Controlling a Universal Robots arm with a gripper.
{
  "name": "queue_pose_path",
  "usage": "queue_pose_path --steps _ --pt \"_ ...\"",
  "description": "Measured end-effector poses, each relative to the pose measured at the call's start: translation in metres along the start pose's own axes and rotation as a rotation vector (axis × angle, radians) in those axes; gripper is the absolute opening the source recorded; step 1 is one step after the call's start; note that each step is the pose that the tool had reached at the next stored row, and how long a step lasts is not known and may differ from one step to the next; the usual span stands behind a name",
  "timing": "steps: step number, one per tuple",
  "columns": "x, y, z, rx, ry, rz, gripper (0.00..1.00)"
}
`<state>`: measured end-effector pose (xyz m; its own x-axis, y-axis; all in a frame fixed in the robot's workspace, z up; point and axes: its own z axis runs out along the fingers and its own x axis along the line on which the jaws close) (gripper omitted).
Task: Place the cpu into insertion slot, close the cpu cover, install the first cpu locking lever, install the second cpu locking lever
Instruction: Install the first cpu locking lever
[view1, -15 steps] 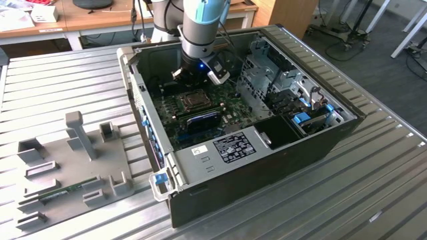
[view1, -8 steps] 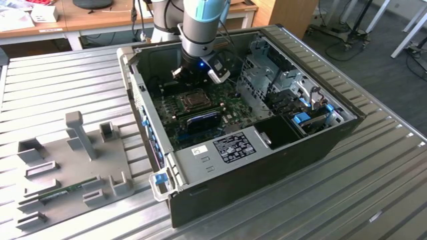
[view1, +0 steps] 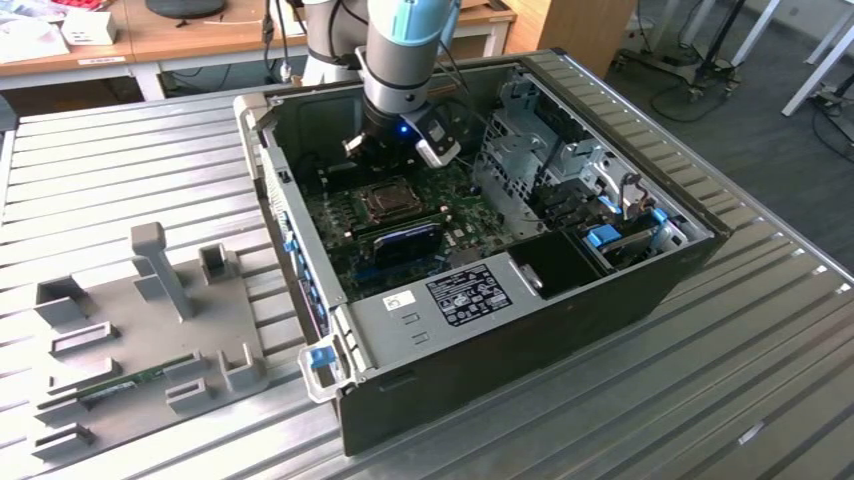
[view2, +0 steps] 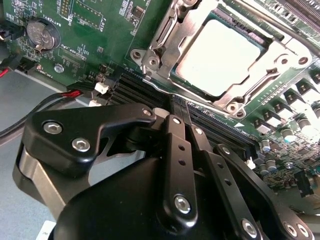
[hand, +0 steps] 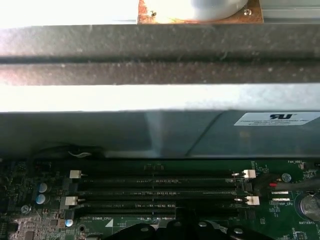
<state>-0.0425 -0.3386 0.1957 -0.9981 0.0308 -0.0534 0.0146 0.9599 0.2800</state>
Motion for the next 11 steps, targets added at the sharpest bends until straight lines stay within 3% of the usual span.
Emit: queue_pose_path --steps 11 --pt "-0.0049 -0.0009 0.0001 -0.0004 0.0 0.0 0.1"
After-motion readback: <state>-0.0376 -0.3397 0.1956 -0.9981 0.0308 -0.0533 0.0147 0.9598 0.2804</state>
